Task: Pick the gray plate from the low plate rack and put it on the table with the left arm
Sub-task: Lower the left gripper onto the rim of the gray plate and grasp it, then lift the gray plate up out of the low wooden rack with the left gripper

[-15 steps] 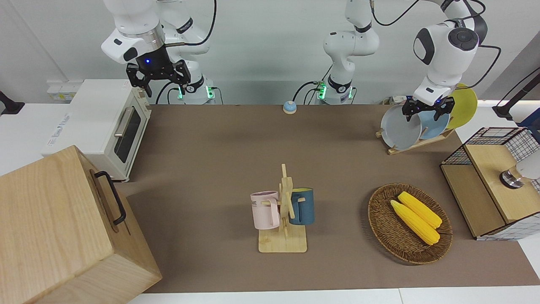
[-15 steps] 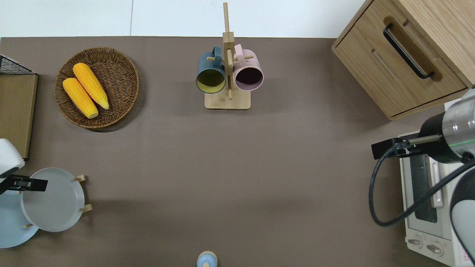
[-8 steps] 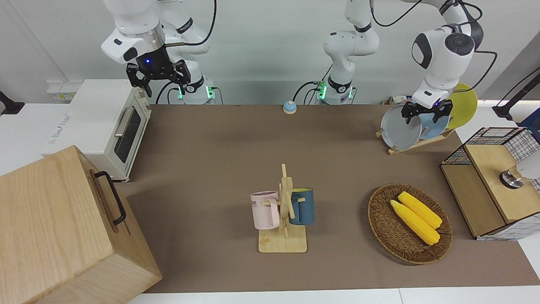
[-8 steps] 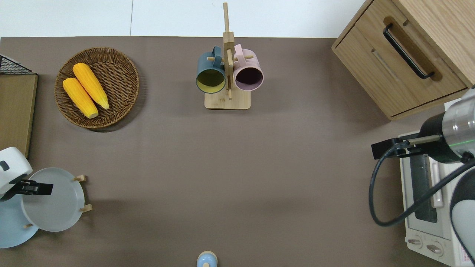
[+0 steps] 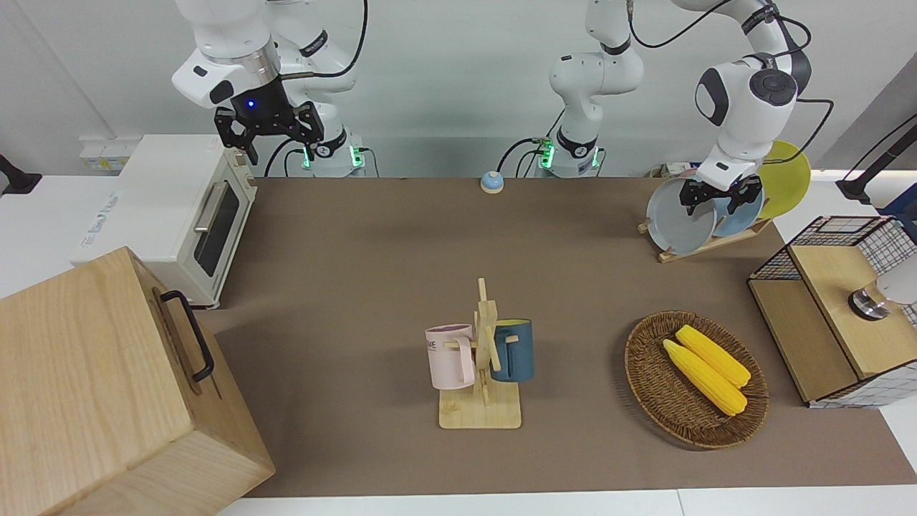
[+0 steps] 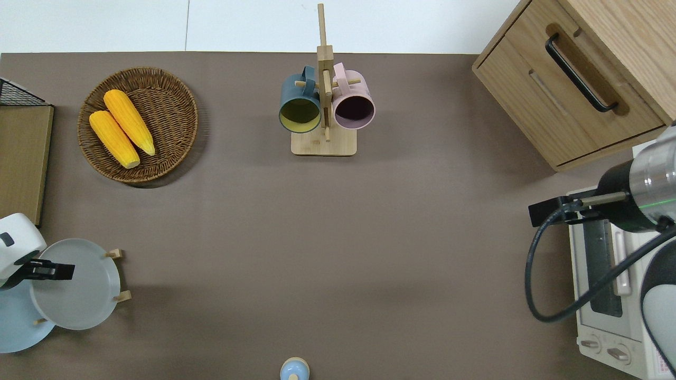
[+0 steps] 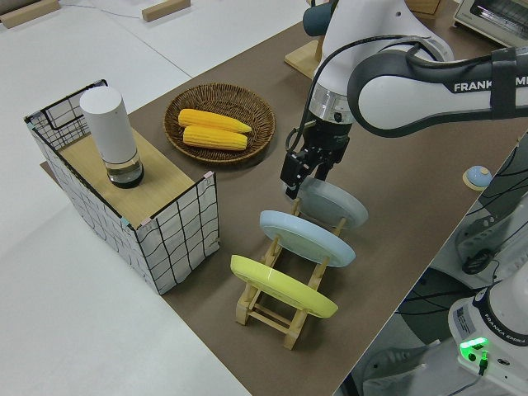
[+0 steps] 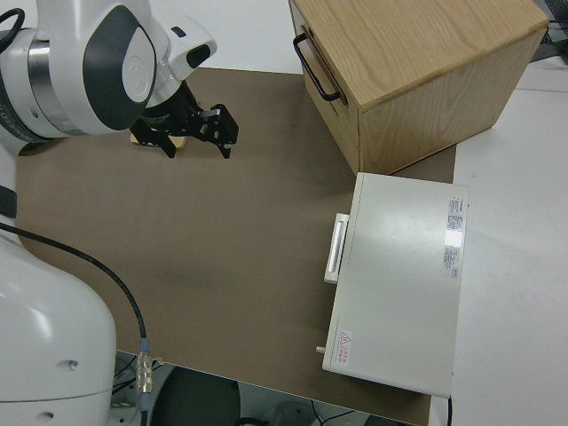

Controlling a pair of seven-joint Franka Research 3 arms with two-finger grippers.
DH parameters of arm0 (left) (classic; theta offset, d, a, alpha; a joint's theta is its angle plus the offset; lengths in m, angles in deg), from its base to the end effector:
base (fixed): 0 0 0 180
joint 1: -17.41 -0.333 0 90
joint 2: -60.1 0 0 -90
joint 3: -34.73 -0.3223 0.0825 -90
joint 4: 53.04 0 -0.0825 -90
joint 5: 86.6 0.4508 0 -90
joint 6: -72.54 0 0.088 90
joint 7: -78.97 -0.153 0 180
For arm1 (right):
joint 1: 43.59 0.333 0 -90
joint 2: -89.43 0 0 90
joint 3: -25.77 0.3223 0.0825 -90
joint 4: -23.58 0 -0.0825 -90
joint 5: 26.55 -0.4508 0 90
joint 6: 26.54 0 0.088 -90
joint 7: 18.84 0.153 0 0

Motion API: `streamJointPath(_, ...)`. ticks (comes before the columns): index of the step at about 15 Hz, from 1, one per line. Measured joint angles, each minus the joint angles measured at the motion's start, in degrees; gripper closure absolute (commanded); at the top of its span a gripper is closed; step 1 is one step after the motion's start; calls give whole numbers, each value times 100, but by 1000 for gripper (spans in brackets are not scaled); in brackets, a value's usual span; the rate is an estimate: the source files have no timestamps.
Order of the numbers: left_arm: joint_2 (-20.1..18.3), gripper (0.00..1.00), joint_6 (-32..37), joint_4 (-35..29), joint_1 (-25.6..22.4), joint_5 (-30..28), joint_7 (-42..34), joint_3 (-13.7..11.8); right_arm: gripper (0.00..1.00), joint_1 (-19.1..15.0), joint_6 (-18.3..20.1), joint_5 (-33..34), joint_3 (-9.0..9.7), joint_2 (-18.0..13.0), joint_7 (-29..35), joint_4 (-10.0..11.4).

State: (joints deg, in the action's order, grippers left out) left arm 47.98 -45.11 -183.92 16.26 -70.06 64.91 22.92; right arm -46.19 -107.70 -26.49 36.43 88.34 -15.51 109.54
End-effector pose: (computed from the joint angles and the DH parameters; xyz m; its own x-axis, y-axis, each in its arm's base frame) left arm 0.5156 0.1453 0.3661 0.9848 -0.1522 -0.0842 -0.1659 -0.9671 -0.1929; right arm 0.5900 0.0844 0.6207 0.9946 0.0817 -0.0647 0.0825 -0.9966 0.0083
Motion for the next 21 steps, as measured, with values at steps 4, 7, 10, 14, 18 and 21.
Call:
streamJointPath(4, 0, 1000, 0, -12, 0, 0, 0, 0, 11, 0, 0, 0, 0, 0, 0, 0)
streamJointPath(7, -12, 1000, -25, -2, 3, -3, 21, 8, 11, 0, 0, 0, 0, 0, 0, 0)
streamJointPath(10, -25, 1000, -25, -3, 6, -2, 40, 29, 11, 0, 0, 0, 0, 0, 0, 0)
streamJointPath(14, -43, 1000, -24, -2, 8, -2, 45, 45, 13, 0, 0, 0, 0, 0, 0, 0)
streamJointPath(18, -103, 1000, 194, 134, 12, 4, 68, 141, 11, 0, 0, 0, 0, 0, 0, 0)
streamJointPath(21, -138, 1000, 623, 468, 13, 5, 127, 302, 11, 0, 0, 0, 0, 0, 0, 0)
